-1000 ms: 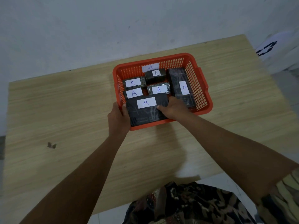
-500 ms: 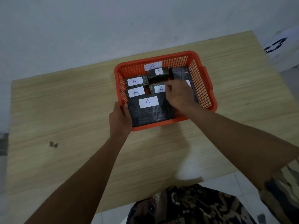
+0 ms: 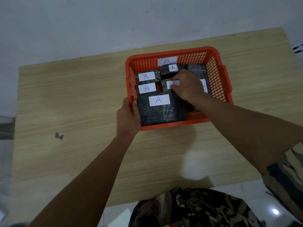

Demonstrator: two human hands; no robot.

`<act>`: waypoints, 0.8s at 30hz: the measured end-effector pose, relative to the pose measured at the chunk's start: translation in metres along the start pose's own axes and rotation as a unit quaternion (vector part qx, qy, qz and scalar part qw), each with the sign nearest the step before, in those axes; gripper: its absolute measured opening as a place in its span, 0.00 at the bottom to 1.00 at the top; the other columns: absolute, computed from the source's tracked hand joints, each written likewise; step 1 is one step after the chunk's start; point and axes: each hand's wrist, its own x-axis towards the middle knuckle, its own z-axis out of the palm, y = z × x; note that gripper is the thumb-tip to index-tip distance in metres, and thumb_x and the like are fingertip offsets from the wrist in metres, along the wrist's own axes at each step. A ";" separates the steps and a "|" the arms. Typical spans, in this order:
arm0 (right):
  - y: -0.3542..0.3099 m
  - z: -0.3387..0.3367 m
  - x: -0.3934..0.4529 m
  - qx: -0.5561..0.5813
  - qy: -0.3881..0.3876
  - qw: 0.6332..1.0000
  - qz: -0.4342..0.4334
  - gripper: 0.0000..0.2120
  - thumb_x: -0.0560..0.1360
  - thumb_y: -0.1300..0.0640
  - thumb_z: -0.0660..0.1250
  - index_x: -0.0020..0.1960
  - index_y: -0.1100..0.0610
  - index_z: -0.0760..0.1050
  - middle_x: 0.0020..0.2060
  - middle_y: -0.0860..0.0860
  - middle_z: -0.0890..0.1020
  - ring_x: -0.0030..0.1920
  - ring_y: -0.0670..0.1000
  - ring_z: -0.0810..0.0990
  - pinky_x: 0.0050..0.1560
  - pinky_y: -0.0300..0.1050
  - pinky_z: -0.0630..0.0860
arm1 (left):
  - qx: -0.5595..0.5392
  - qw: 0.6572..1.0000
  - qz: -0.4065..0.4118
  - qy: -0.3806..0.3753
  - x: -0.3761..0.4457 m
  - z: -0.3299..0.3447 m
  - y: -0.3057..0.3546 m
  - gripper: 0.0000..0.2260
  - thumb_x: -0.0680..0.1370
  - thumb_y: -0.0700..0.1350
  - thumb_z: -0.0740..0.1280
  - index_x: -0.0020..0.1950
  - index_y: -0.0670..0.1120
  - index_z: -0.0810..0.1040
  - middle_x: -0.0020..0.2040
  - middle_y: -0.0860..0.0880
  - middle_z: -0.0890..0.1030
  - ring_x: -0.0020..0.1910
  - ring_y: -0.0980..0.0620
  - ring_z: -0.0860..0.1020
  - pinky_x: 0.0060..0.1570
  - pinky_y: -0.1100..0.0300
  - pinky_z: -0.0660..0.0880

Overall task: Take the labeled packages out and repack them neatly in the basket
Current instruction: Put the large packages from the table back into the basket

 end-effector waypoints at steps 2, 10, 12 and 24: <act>0.001 0.002 0.002 -0.013 0.003 1.000 -0.009 0.12 0.77 0.52 0.70 0.57 0.57 0.82 0.58 0.55 0.79 0.60 0.57 0.76 0.59 0.50 0.75 | -0.002 1.000 0.002 0.001 0.000 0.001 -0.001 0.11 0.83 0.47 0.57 0.56 0.41 0.73 0.45 0.43 0.82 0.38 0.45 0.77 0.36 0.58 0.67; -0.043 0.014 0.001 0.009 0.032 0.995 -0.097 0.16 0.80 0.48 0.65 0.59 0.56 0.82 0.55 0.53 0.83 0.57 0.55 0.79 0.55 0.48 0.74 | -0.003 1.000 -0.006 -0.001 0.001 0.002 -0.001 0.12 0.83 0.48 0.56 0.57 0.42 0.73 0.46 0.46 0.82 0.38 0.50 0.75 0.37 0.60 0.66; -0.055 0.016 0.005 0.057 -0.026 0.994 -0.090 0.14 0.79 0.49 0.66 0.60 0.55 0.81 0.56 0.53 0.84 0.57 0.54 0.80 0.56 0.49 0.77 | -0.001 1.000 -0.009 -0.004 0.000 0.001 0.001 0.12 0.83 0.48 0.56 0.58 0.42 0.73 0.44 0.48 0.80 0.37 0.52 0.74 0.36 0.61 0.66; -0.064 0.035 0.023 -0.017 -0.040 0.999 -0.026 0.09 0.81 0.52 0.62 0.52 0.51 0.82 0.50 0.51 0.84 0.56 0.56 0.79 0.60 0.54 0.67 | -0.008 1.000 -0.002 0.004 0.000 0.001 -0.001 0.12 0.83 0.47 0.57 0.57 0.41 0.73 0.41 0.51 0.77 0.34 0.52 0.73 0.31 0.65 0.62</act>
